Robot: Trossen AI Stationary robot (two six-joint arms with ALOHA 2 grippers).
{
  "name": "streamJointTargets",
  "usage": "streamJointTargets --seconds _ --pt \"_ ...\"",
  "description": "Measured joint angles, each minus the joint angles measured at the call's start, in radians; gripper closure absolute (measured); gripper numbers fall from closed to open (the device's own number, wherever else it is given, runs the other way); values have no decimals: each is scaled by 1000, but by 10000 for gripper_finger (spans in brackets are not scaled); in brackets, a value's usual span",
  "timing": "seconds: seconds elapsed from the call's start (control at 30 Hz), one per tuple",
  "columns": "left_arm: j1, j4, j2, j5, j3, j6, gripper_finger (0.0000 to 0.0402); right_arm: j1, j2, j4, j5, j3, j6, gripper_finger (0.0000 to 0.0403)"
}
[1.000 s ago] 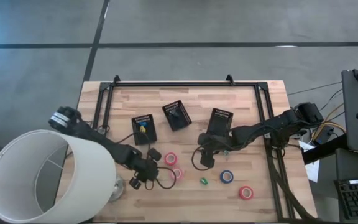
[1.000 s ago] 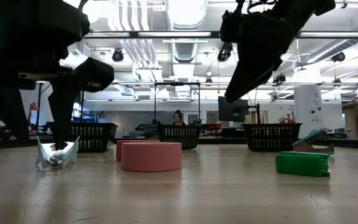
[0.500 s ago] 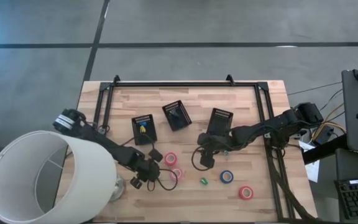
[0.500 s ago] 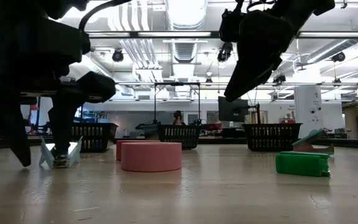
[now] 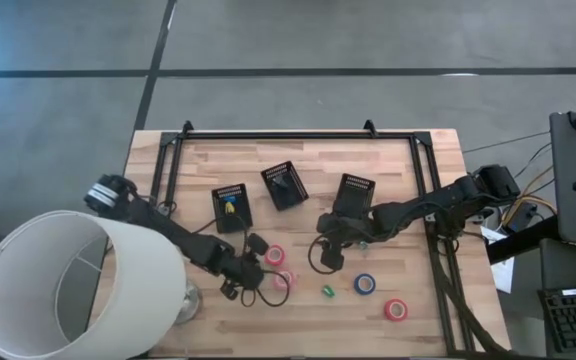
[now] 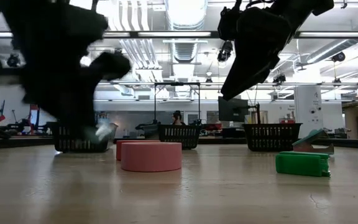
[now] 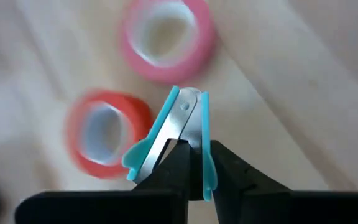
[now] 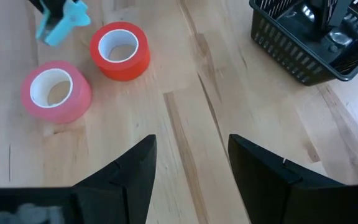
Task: Pick and place Stapler, Stapler remover, tape
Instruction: Put the left light blue staple remover into the center black bin
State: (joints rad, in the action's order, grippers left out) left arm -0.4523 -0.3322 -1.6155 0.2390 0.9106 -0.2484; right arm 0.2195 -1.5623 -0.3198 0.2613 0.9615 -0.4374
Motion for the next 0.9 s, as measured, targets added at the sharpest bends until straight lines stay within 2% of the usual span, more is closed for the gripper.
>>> streamJointTargets --seconds 0.17,0.33,0.47,0.57,0.7,0.8,0.9 --pt "58 0 11 135 65 -104 348 0 0 11 1 0 0 209" --pt "199 2 13 149 124 -140 354 0 0 31 2 0 0 209" --pt "350 14 13 153 157 -91 355 0 -2 58 3 0 -14 209" --pt "475 17 13 88 158 -87 345 0 -4 66 3 0 -4 209" --pt "621 76 8 -76 139 -126 339 0 -4 67 3 0 0 209" --pt "687 90 -11 -196 129 -121 338 0 -4 68 3 0 0 209" --pt "712 95 -41 -224 127 -126 336 0 -4 68 3 0 1 209"
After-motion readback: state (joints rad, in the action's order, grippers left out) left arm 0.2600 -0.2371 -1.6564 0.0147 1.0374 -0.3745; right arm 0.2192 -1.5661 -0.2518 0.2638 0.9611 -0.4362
